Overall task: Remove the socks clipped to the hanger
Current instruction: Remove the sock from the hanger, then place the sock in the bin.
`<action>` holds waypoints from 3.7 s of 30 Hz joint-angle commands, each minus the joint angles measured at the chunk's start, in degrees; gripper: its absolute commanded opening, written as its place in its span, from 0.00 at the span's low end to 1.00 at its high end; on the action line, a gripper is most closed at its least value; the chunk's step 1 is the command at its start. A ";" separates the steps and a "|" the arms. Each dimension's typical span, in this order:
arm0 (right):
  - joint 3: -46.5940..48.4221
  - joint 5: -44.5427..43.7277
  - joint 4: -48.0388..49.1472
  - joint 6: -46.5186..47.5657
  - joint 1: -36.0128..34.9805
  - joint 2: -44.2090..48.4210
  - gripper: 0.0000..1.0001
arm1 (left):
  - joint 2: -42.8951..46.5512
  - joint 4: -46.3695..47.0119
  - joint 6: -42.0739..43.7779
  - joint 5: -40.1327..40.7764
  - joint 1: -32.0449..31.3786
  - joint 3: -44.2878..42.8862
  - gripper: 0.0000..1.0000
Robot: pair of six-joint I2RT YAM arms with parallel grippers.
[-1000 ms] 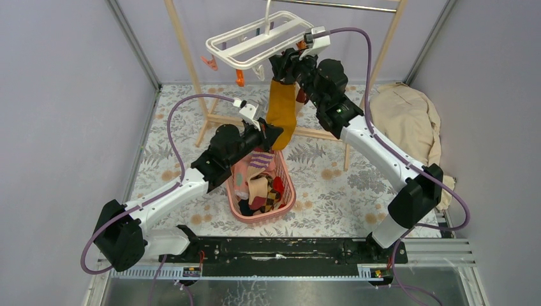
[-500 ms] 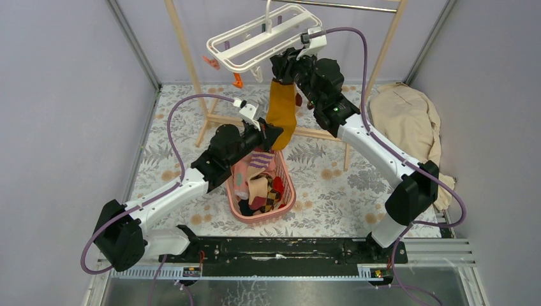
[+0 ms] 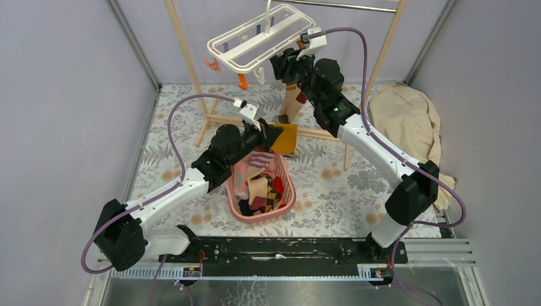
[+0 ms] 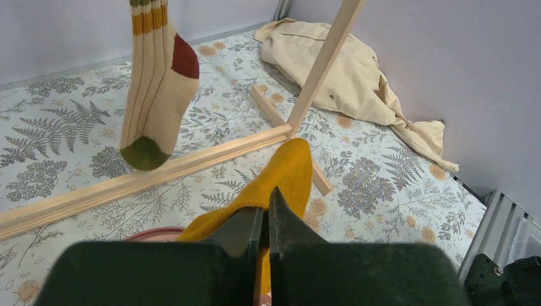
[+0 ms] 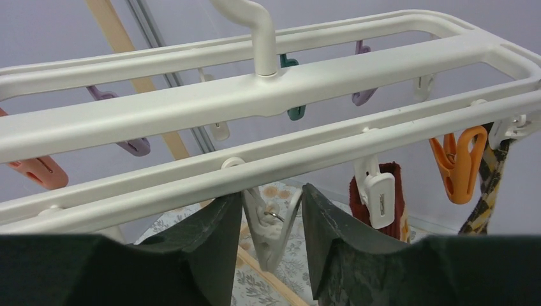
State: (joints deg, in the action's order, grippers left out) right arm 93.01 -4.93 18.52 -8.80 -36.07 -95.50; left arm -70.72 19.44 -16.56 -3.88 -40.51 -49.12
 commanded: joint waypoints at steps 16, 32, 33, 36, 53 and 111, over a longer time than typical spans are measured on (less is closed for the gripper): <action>-21.03 -3.73 -1.08 -4.70 0.21 20.96 0.74 | 17.42 2.92 -6.89 -1.99 -1.43 2.13 0.01; -31.52 -6.21 -2.98 -7.47 0.88 30.07 0.75 | 23.65 -10.39 -13.58 2.80 -1.48 2.95 0.02; -31.83 -6.22 -2.99 -7.55 0.91 30.31 0.75 | 23.02 -9.68 -13.99 2.86 -1.48 4.49 0.02; -33.45 -6.49 -3.16 -7.78 0.85 31.06 0.76 | 21.12 -9.65 -14.70 3.59 -1.41 9.16 0.14; -33.52 -0.16 -5.32 -9.34 0.87 26.62 0.76 | 29.04 -23.00 -14.94 11.63 -1.58 9.86 0.99; -27.82 22.86 11.34 -3.93 13.93 5.83 0.78 | 17.99 -20.73 -6.39 15.62 -8.35 1.64 0.99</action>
State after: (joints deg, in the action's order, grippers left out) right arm 62.50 9.17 20.58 -16.86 -22.06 -86.30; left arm -53.43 -4.08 -25.34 10.52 -48.51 -47.53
